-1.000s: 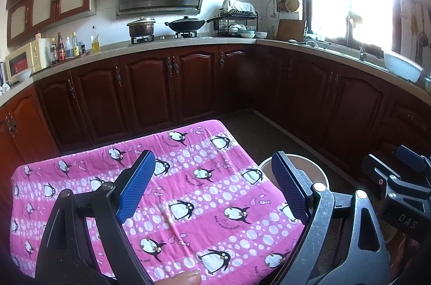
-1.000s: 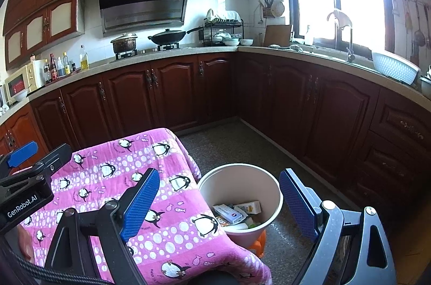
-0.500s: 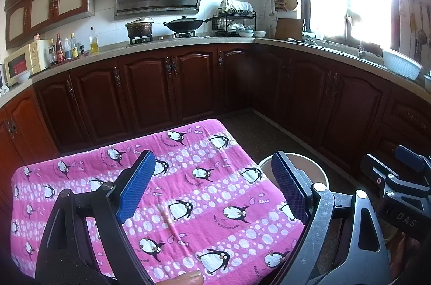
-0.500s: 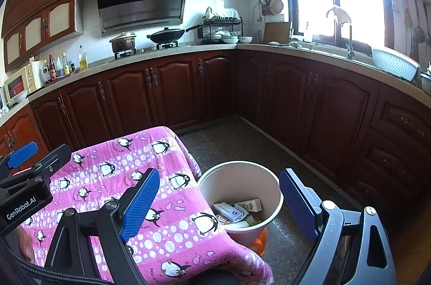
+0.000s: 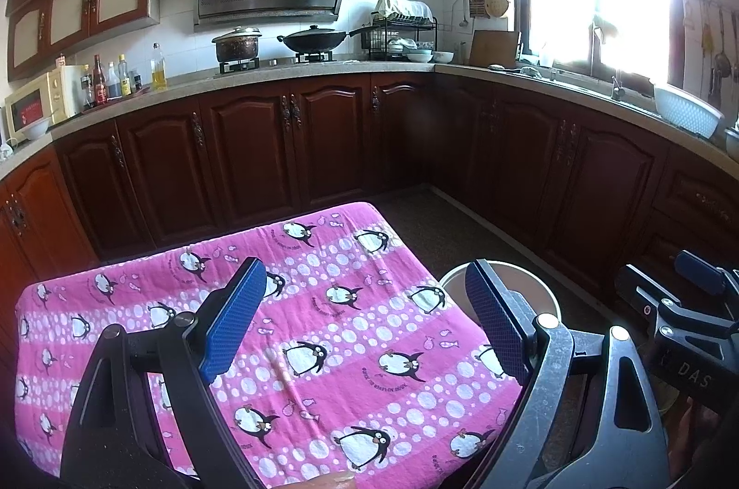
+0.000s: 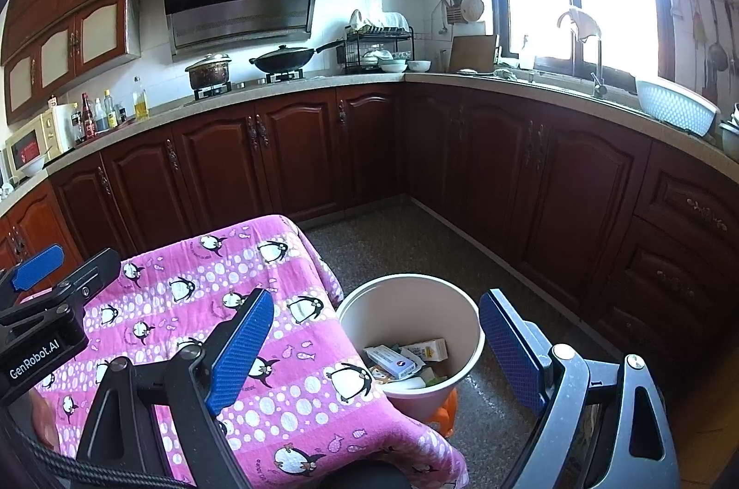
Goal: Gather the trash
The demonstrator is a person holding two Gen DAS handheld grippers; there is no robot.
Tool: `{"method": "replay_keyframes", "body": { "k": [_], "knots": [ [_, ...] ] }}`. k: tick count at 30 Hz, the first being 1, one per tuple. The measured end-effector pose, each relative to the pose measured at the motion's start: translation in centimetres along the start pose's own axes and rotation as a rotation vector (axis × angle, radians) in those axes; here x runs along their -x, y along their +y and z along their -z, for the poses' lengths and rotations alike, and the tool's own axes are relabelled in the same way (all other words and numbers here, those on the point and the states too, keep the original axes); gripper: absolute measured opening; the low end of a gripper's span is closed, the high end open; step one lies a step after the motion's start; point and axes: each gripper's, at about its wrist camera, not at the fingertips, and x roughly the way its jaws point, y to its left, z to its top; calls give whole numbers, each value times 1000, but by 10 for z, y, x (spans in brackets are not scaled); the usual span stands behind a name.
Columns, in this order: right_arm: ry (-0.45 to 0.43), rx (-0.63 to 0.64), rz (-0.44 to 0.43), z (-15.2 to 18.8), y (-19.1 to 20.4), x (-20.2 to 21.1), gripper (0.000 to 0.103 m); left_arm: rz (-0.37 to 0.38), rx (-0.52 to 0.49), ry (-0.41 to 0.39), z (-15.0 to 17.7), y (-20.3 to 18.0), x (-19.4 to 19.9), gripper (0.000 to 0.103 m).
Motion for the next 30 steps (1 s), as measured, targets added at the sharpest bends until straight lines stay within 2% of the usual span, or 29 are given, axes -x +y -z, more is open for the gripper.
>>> {"method": "replay_keyframes", "body": {
  "k": [27, 30],
  "knots": [
    [15, -8, 14, 5, -1, -6, 89, 29, -15, 21, 7, 1, -12, 88],
    [20, -14, 16, 5, -2, -7, 89, 24, -14, 4, 7, 0, -14, 88]
  ]
}}
